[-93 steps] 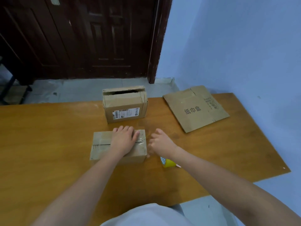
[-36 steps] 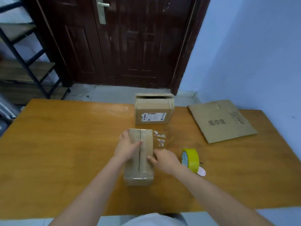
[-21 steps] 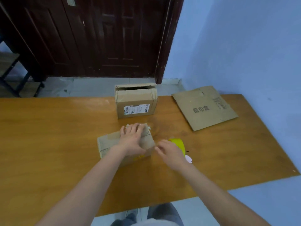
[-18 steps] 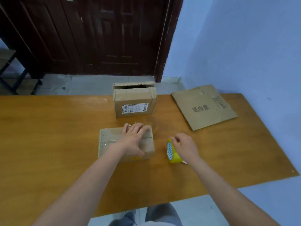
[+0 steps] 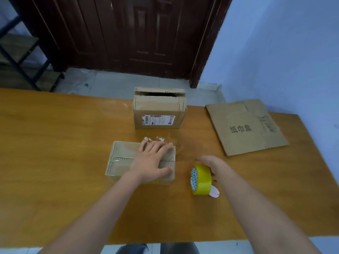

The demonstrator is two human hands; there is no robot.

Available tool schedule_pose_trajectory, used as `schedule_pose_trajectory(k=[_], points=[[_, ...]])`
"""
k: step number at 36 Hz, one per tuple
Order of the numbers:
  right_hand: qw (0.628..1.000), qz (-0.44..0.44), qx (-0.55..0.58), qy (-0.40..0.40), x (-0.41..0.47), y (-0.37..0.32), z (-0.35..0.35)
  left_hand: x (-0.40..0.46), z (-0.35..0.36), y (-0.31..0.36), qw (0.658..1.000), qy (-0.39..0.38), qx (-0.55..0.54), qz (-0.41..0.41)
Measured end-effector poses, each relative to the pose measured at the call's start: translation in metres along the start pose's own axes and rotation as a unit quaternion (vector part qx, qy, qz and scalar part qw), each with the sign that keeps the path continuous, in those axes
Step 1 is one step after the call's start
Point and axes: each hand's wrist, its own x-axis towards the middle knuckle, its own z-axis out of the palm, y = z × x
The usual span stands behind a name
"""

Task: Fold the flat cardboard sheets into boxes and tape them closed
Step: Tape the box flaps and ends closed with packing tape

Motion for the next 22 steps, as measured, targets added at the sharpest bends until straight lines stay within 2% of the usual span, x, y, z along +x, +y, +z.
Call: schedule_pose_trajectory(k=[7, 15, 22], points=[[0.998, -0.004, -0.06, 0.016, -0.001, -0.006, 0.008, 0.0, 0.0, -0.001, 1.0, -0.003, 0.008, -0.004], [0.997, 0.027, 0.067, 0.0, -0.004, 0.005, 0.013, -0.001, 0.0, -0.002, 1.0, 0.001, -0.005, -0.005], [0.995, 0.06, 0.074, -0.007, -0.012, 0.01, 0.01, -0.001, 0.001, -0.002, 1.0, 0.002, -0.005, -0.005]])
